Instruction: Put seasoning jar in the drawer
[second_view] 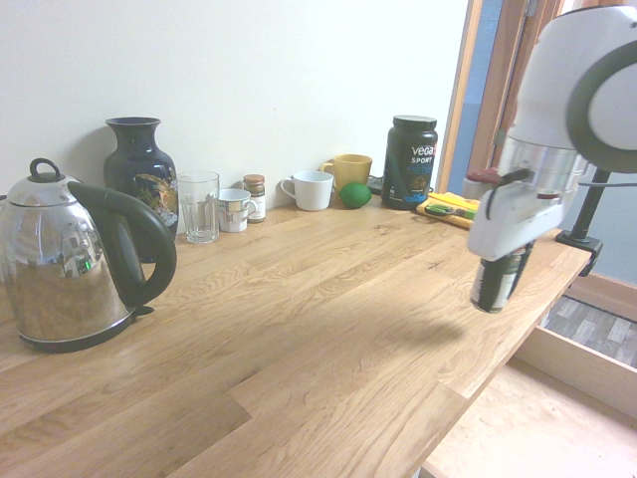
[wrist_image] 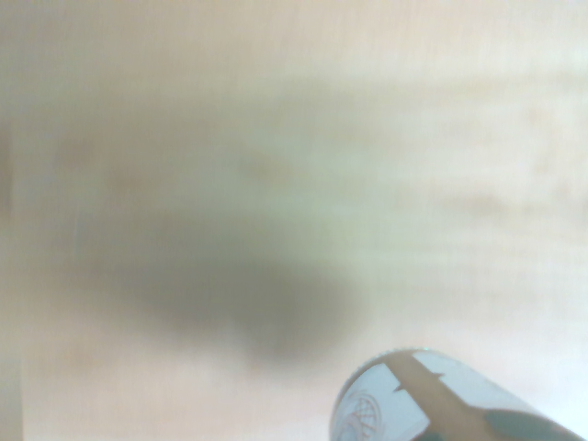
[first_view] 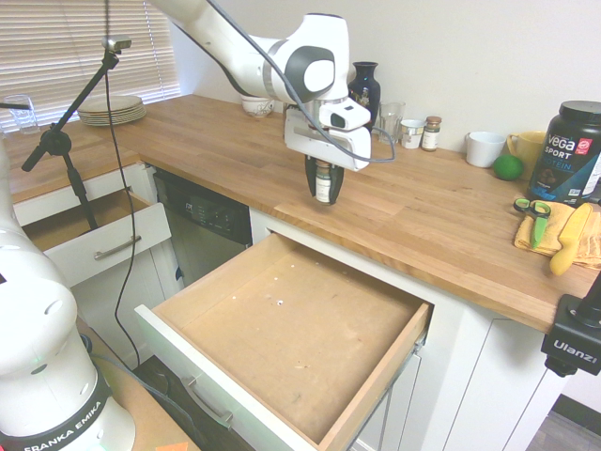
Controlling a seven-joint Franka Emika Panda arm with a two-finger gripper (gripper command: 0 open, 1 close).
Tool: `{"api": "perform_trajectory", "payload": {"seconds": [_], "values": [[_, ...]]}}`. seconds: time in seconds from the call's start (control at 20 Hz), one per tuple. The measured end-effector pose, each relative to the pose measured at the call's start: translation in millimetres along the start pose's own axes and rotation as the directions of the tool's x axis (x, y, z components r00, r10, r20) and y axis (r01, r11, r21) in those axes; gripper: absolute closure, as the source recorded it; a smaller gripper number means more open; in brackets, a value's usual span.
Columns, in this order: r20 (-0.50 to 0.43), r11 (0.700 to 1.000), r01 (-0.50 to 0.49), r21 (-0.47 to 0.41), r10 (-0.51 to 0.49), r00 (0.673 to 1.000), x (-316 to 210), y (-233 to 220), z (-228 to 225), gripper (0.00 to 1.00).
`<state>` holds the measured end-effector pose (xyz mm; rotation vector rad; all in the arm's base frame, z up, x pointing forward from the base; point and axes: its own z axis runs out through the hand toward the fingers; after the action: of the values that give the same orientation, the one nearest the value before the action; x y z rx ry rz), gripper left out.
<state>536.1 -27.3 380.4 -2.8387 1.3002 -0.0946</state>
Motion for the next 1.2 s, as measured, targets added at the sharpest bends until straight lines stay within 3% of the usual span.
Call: {"api": "perform_trajectory", "payload": {"seconds": [0.5, 0.75, 1.2], "values": [[0.021, 1.0, 0.0, -0.009, 0.0, 1.0, -76, 101, 30, 1.0], [0.007, 1.0, 0.005, 0.003, -0.005, 1.0, -86, 122, 50, 1.0], [0.028, 1.0, -0.009, -0.026, 0.009, 1.0, -79, 140, 131, 1.0]]}}
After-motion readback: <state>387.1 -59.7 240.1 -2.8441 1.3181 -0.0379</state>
